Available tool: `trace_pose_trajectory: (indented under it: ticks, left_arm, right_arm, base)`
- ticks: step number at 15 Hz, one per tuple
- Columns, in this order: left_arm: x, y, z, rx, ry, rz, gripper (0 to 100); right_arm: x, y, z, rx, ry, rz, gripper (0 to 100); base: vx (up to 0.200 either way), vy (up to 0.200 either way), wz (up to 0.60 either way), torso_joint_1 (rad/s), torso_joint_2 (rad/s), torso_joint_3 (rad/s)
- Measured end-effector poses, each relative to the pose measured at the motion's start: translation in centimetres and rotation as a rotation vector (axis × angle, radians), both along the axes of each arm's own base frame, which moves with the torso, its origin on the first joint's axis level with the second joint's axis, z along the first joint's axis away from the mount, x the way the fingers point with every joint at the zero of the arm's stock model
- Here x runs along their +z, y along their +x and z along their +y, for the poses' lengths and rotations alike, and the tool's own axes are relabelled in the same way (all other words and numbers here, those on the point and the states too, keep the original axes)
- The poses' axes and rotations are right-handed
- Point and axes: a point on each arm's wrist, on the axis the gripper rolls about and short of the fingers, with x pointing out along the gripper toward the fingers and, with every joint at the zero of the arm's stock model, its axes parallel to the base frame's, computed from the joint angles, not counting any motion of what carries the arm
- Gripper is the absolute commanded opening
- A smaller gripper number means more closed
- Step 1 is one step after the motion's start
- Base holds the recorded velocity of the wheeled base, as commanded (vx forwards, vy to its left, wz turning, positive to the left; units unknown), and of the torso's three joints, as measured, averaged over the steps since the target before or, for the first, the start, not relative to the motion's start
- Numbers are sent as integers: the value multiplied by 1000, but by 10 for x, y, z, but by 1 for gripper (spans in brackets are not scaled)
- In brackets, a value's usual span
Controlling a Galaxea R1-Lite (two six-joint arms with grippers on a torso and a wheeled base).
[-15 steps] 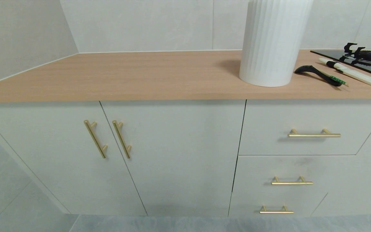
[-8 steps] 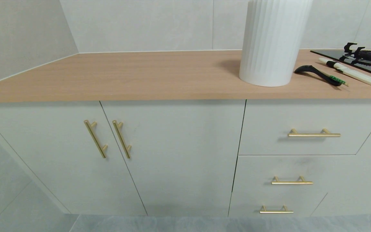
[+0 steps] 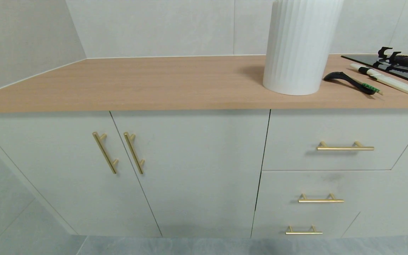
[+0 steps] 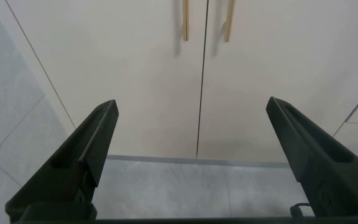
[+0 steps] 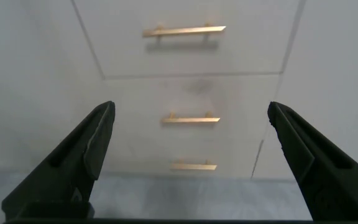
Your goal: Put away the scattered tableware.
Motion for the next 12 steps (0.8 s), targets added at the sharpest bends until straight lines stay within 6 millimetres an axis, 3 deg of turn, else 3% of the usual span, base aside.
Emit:
trace_pose_trajectory:
  ticks: [3,6,12]
  left_arm:
    - [0,0,0,0,0,-1,100]
    - [0,0,0,0,0,-1,100]
    - [0,0,0,0,0,0,100]
  right_arm:
    - [18,44,5,51,-8,192,100]
    - [22,100,14,79,-26,381,100]
    - [-9,204,31,107,-75,596,100]
  base:
    - [0,0,0,0,0,0]
    - [0,0,0,0,0,0]
    - [0,0,0,0,0,0]
